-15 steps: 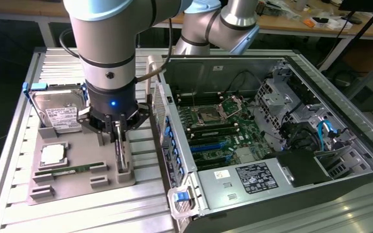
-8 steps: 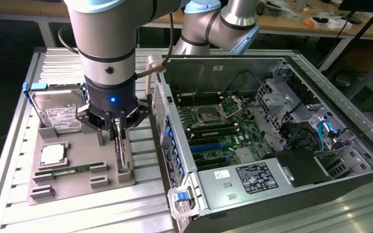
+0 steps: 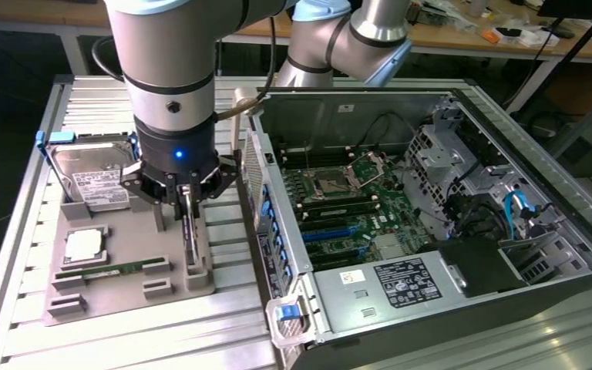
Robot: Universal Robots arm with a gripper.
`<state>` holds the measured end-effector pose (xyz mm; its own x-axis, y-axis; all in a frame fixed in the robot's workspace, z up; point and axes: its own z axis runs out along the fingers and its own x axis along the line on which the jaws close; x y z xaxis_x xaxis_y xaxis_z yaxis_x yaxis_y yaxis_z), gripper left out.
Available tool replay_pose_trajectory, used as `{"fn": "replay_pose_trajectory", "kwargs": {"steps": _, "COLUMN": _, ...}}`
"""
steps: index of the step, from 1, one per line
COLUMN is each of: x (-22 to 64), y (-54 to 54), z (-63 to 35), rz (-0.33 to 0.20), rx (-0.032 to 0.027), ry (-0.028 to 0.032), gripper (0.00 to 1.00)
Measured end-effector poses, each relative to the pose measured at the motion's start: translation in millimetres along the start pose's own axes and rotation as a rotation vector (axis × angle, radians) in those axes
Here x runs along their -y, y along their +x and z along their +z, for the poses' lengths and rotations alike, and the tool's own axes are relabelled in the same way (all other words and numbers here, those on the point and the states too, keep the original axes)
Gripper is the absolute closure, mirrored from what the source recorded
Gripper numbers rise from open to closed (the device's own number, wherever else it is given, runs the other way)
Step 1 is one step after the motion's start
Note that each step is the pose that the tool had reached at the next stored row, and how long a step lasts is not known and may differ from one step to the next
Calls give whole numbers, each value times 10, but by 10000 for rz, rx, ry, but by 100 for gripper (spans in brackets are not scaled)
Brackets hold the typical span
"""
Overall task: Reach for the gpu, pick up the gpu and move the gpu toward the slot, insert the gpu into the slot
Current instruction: 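Pick up the gpu and move the gpu toward the slot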
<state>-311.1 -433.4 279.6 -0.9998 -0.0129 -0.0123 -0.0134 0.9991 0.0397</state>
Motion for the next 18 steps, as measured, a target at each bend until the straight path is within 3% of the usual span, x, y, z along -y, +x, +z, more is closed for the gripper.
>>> {"fn": "replay_pose_trajectory", "kwargs": {"steps": 7, "x": -5, "y": -1, "z": -98, "rz": 2, "rx": 2, "ry": 1, "gripper": 73}}
{"fn": "replay_pose_trajectory", "kwargs": {"steps": 18, "x": -20, "y": -5, "z": -475, "rz": 1, "rx": 2, "ry": 0, "gripper": 73}}
